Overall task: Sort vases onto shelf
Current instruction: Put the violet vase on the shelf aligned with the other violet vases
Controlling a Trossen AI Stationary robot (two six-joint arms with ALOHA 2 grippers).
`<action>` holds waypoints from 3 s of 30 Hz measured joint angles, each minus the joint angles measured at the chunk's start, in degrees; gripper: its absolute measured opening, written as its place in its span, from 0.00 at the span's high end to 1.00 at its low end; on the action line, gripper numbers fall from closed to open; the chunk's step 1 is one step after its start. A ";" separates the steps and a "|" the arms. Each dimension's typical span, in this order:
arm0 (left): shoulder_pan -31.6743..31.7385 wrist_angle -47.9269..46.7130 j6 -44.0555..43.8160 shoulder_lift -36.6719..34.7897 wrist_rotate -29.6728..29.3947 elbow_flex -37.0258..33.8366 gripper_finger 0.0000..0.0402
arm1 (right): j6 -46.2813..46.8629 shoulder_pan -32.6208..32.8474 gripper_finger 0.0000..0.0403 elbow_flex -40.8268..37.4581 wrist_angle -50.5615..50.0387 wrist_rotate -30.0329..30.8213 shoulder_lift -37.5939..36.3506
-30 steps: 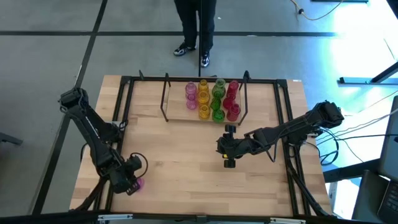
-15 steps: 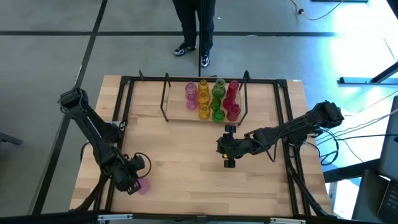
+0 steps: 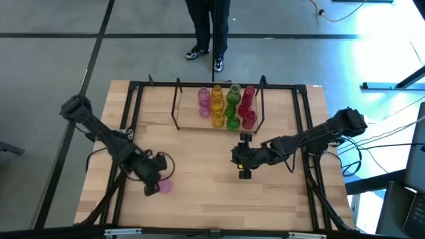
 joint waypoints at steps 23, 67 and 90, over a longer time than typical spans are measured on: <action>39.47 -21.37 57.92 17.76 -5.74 37.38 0.95 | 5.64 0.02 0.56 0.00 -1.66 -1.21 0.00; 51.00 -15.94 85.57 39.78 -12.90 45.51 0.94 | 16.67 0.04 0.56 -8.44 -0.76 -1.13 -0.04; 51.00 -14.27 87.96 39.78 -13.09 45.33 0.84 | 16.72 0.04 0.56 -8.44 -0.37 -1.13 -0.04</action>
